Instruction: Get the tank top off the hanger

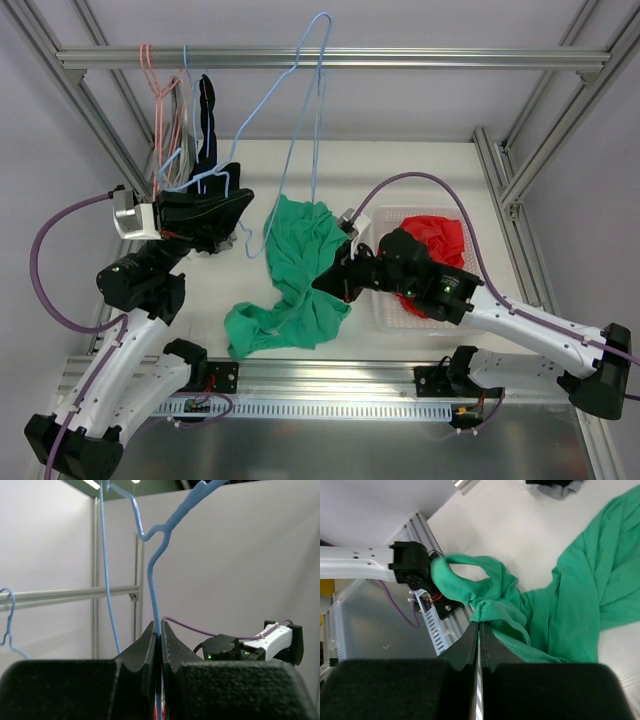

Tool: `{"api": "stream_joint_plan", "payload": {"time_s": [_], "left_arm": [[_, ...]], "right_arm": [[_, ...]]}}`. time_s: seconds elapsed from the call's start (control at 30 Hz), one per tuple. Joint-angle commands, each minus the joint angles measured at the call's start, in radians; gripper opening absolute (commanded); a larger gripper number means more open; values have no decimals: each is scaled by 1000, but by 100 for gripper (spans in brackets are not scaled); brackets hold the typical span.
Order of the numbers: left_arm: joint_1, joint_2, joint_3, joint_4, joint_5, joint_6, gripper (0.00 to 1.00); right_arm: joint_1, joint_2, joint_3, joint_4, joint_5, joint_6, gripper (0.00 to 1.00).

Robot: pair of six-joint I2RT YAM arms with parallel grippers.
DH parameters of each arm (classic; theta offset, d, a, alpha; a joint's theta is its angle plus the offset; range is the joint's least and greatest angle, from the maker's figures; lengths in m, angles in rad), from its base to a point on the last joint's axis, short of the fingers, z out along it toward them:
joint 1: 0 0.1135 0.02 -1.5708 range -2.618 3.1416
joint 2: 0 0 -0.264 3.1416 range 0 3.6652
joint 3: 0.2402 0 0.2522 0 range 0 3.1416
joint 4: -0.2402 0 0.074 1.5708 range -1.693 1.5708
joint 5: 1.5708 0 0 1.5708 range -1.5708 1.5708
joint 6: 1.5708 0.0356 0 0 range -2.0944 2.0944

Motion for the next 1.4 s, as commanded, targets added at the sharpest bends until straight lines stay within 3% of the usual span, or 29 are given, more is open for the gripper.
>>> {"api": "stream_joint_plan", "payload": {"time_s": [0.0,0.1,0.13,0.2,0.27,0.3,0.33,0.4,0.57,0.7,0.83,1.03,1.17,1.37], "left_arm": [[3,-109,15,-41,-22,149,0],[3,-236,-15,-281,-109,240,0],[3,-269,-20,-481,-141,254,0],[3,-367,-29,-678,-201,289,0],[3,-429,-76,-861,-270,292,0],[3,-470,-90,-895,-284,292,0],[3,-475,-101,-944,-289,297,0],[3,-422,-62,-1018,-294,294,0],[3,-170,153,-1263,-338,239,0],[3,-23,270,-1290,-372,251,0],[1,186,519,-1313,-360,265,0],[-59,494,867,-1435,-453,308,0],[-94,657,1011,-1495,-557,354,0],[-106,786,1123,-1511,-553,358,0]], "right_arm": [[33,3,-21,30,132,-28,0],[64,46,-40,30,118,-38,0],[82,54,-43,30,116,-43,1],[88,68,-50,33,127,-46,16],[90,80,-61,45,138,-48,39],[90,83,-61,44,152,-46,57],[90,82,-60,35,167,-48,88],[88,72,-49,9,207,-67,97],[88,-9,-17,-108,354,-103,99],[85,-81,-23,-160,389,-110,100],[82,-130,-34,-198,411,-120,100],[78,-191,-67,-209,440,-117,99],[74,-227,-80,-211,449,-114,100],[74,-253,-90,-209,451,-112,99]]}}
